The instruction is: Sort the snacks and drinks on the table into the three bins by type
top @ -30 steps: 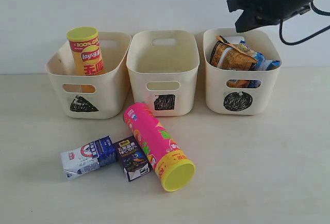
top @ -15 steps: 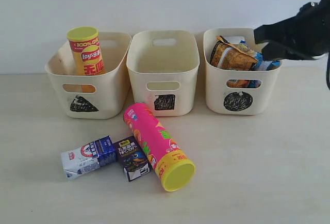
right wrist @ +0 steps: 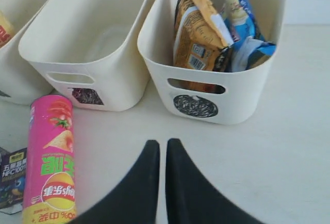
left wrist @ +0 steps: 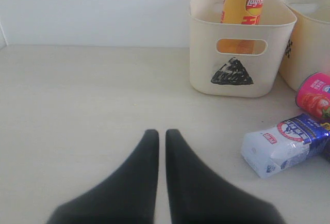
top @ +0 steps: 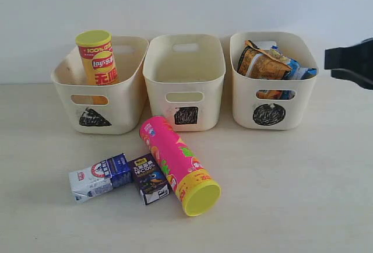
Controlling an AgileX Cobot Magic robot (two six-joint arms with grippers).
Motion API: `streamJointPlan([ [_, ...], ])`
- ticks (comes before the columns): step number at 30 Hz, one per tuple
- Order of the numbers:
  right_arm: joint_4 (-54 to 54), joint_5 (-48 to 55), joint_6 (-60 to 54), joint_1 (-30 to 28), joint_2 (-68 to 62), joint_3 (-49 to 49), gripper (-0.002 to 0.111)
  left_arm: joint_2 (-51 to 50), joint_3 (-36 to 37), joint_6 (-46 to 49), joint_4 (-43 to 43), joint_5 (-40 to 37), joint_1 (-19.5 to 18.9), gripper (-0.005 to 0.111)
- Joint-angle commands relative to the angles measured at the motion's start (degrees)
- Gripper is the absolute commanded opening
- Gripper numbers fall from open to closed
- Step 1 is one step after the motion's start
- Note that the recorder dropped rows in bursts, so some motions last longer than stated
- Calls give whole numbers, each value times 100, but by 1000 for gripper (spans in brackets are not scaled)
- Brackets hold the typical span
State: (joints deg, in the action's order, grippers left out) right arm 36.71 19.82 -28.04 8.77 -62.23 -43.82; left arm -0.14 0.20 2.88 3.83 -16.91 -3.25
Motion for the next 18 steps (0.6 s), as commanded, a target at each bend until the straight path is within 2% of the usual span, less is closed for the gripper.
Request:
streamJointPlan([
  [1, 32, -645, -61, -21, 678, 631, 0, 14, -20, -24, 15, 55, -12, 4],
  [9, 357, -1501, -61, -21, 1829, 1755, 0, 14, -20, -24, 15, 55, -12, 4],
  [18, 471, -2355, 64, -21, 2955, 2599, 0, 14, -20, -24, 15, 55, -12, 4],
])
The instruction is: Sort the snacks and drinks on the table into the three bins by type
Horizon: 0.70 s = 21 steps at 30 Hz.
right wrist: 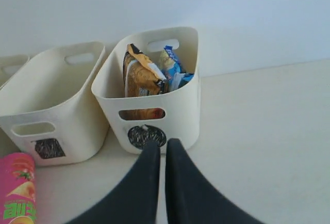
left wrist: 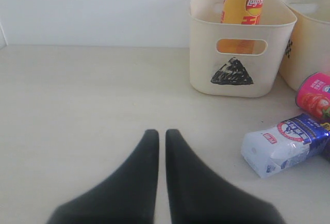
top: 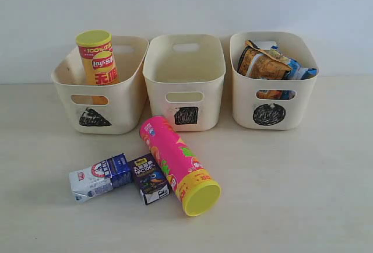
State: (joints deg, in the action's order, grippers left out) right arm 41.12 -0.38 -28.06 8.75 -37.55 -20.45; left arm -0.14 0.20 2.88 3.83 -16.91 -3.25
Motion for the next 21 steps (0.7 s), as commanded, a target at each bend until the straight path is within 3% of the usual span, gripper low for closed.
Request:
streamJointPlan([
  [1, 30, -335, 66, -19, 640, 307, 0, 14, -20, -24, 15, 55, -12, 4],
  [10, 27, 94, 69, -19, 2331, 654, 0, 14, -20, 317, -282, 55, -12, 4],
  [21, 32, 623, 242, -19, 2623, 664, 0, 14, -20, 317, -282, 55, -12, 4],
])
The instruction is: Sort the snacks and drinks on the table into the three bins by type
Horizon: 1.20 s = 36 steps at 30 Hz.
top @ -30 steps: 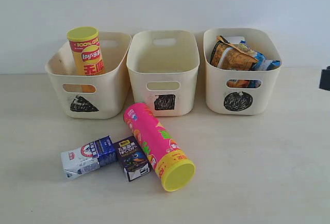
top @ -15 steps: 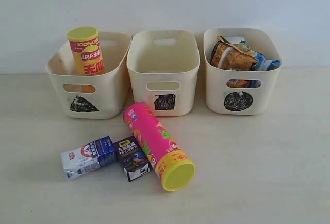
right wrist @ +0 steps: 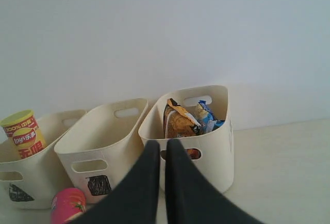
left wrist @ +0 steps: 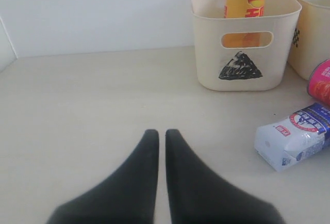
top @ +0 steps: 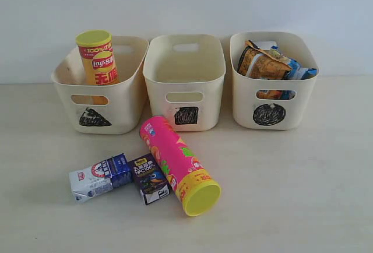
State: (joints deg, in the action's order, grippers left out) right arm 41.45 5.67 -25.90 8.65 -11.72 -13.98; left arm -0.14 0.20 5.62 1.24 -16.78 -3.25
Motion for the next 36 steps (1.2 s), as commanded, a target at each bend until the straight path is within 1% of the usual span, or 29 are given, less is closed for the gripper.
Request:
streamJointPlan([
  [1, 0, 18, 26, -9, 40, 16, 0, 14, -20, 42, -23, 43, -12, 4],
  [7, -30, -42, -19, -9, 40, 16, 0, 14, -20, 42, -23, 43, -12, 4],
  [9, -42, -513, -83, -9, 40, 16, 0, 14, -20, 42, -23, 43, -12, 4],
  [12, -42, -867, -332, -9, 40, 16, 0, 14, -20, 42, -23, 43, -12, 4],
  [14, -52, -888, -628, -9, 40, 16, 0, 14, -20, 42, -23, 43, -12, 4],
  [17, -348, -1012, -649, -19, 53, 16, 0, 14, -20, 42, -23, 43, -12, 4],
  [19, -1032, -874, -392, -97, 119, 16, 0, 14, -20, 42, -23, 43, -12, 4],
  [20, -1906, -474, 349, -334, 229, 16, 0, 14, -20, 42, -23, 43, -12, 4],
  [21, -2238, -205, 692, -454, 281, 16, 0, 14, -20, 42, -23, 43, -12, 4],
  [22, -2876, 364, 1421, -793, 434, 16, 0, 14, -20, 42, -23, 43, -12, 4],
  [25, -2920, 1480, 1399, -1498, 737, 16, 0, 14, -20, 42, -23, 43, -12, 4],
  [28, -3033, 2004, 1357, -1671, 904, 16, 0, 14, -20, 42, -20, 65, -12, 4],
  [29, -3083, 2070, 1407, -1682, 987, 65, 0, 14, -20, 42, -20, 65, -12, 4],
  [32, -3178, 1848, 1953, -1669, 1151, 425, 0, 14, -20, 42, -20, 65, -12, 4],
  [36, -3178, 1746, 2143, -1669, 1172, 725, 0, 14, -20, 42, -20, 65, -12, 4],
])
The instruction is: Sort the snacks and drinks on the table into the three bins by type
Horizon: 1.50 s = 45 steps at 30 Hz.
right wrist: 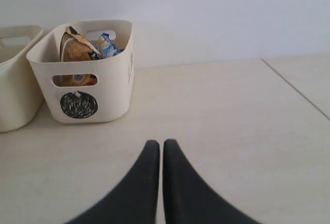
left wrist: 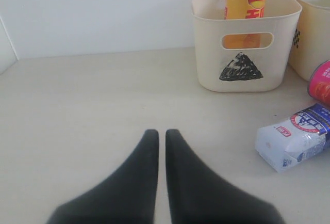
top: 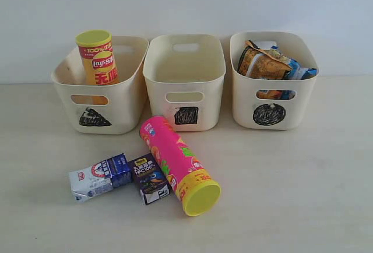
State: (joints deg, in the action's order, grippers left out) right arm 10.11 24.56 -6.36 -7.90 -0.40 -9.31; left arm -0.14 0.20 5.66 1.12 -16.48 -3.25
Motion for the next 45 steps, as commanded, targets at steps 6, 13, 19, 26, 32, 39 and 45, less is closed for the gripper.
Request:
streamJointPlan([
  [6, -45, -614, 194, -14, 40, 636, 0, 14, -20, 38, -9, 34, -12, 4],
  [13, -670, -771, 714, 833, 40, 914, 0, 14, -20, 38, -9, 34, -12, 4],
  [19, -806, -948, 988, 1111, 40, 931, 0, 14, -20, 38, -9, 34, -12, 4],
  [26, -736, -606, 448, 1058, 40, 931, 0, 14, -20, 38, -9, 34, -12, 4],
  [32, -721, -606, 636, 783, 40, 931, 0, 14, -20, 38, -9, 34, -12, 4],
  [39, -721, -606, 636, 783, 40, 931, 0, 14, -20, 38, -9, 58, -12, 4],
  [45, -721, -606, 636, 783, 40, 931, 0, 14, -20, 38, -9, 58, -12, 4],
])
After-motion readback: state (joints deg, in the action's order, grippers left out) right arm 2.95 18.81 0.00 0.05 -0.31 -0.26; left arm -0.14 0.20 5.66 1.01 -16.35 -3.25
